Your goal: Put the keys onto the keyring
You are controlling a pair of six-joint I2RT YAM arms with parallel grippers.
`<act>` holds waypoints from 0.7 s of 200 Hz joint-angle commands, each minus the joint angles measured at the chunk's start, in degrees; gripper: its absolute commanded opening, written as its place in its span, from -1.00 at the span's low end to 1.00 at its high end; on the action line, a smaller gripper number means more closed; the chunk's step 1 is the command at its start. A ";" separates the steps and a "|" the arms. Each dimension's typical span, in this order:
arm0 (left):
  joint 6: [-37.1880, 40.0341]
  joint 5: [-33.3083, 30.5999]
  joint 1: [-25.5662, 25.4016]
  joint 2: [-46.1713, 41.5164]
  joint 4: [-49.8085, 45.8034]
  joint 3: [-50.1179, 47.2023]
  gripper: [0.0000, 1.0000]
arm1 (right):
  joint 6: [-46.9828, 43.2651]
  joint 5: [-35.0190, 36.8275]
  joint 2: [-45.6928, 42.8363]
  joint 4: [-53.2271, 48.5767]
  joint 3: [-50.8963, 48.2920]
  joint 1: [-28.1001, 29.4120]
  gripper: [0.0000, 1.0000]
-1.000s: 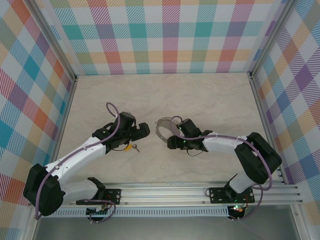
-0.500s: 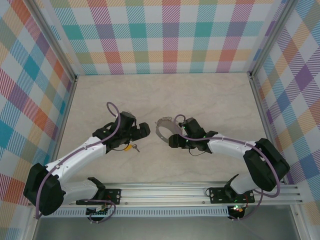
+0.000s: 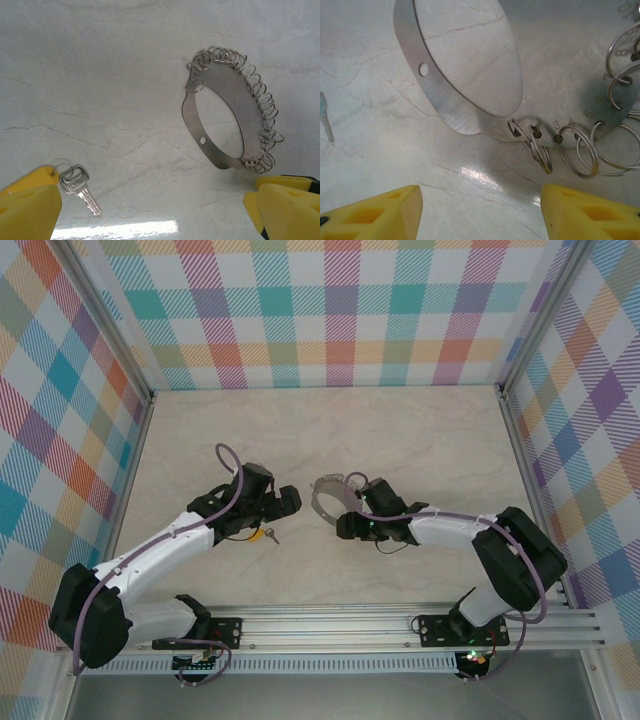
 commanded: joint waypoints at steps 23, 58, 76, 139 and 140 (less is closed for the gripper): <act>1.04 -1.20 -0.87 0.72 0.66 1.79 1.00 | -1.54 0.50 2.86 1.21 2.03 -0.37 0.27; 1.08 -1.29 -0.88 1.05 0.67 1.87 1.00 | -2.74 0.63 3.96 0.89 3.70 -0.99 0.26; 1.04 -1.30 -0.88 1.38 0.80 1.95 1.00 | -3.36 0.59 4.21 0.50 4.43 -1.37 0.25; 1.09 -1.31 -0.82 1.50 0.80 2.07 1.00 | -4.10 0.69 3.32 0.13 4.28 -2.48 0.24; 1.06 -1.30 -0.85 1.49 0.85 2.09 1.00 | -4.10 0.68 3.32 0.11 4.28 -2.49 0.24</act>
